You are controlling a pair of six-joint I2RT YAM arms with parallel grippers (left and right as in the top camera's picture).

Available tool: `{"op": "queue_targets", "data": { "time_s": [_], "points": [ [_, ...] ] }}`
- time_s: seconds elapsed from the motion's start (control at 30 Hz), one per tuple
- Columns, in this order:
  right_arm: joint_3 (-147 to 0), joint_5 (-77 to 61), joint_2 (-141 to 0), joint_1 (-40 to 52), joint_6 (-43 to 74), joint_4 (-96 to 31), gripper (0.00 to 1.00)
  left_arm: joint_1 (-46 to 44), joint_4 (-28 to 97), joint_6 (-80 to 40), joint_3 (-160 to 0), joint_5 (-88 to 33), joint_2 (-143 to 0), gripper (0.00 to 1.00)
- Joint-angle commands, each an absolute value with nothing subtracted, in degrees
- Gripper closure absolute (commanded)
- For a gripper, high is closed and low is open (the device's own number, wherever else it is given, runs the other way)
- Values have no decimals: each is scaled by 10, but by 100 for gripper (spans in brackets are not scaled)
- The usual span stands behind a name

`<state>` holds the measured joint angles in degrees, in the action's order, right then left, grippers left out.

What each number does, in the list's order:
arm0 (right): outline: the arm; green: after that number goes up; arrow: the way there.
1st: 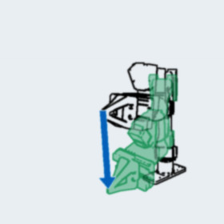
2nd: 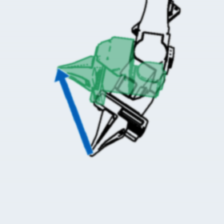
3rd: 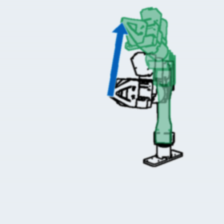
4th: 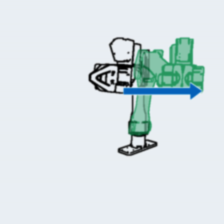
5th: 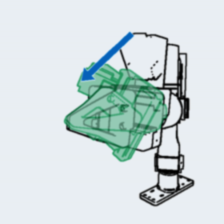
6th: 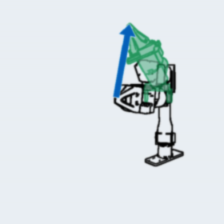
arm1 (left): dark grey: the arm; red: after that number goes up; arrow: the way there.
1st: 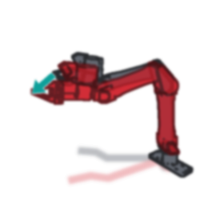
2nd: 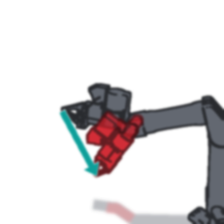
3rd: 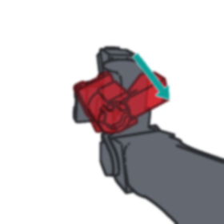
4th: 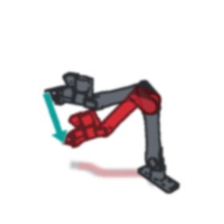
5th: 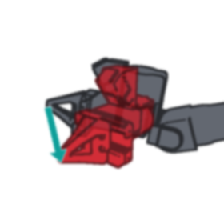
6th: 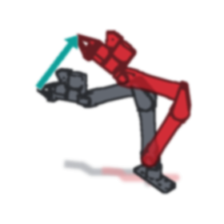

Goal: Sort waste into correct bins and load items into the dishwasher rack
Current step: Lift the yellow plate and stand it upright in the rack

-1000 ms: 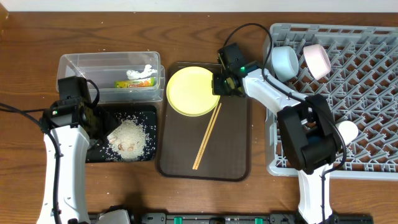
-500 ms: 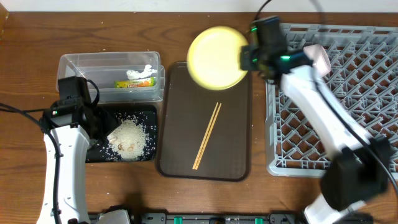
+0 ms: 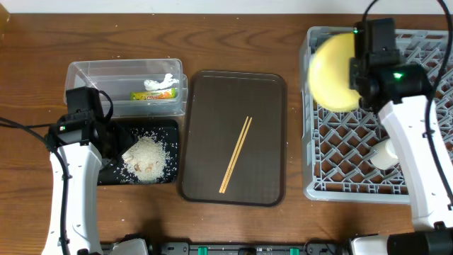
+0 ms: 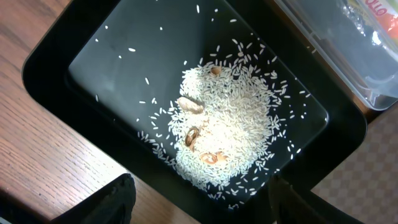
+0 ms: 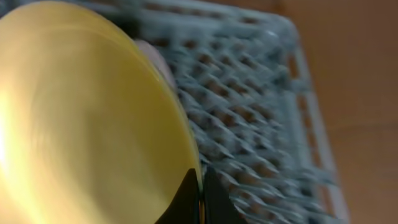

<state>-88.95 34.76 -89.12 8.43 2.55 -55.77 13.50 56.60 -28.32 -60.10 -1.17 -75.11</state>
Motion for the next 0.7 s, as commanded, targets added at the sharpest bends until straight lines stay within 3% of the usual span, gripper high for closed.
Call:
{"op": "queue_targets", "data": {
  "time_s": [0.0, 0.67],
  "points": [
    [-892, 446, -882, 82, -19, -583, 99, 138, 567, -284, -602, -8, -749, 29],
    [-890, 486, -920, 80, -9, -649, 99, 138, 567, -284, -602, -8, -749, 29]
  ]
}}
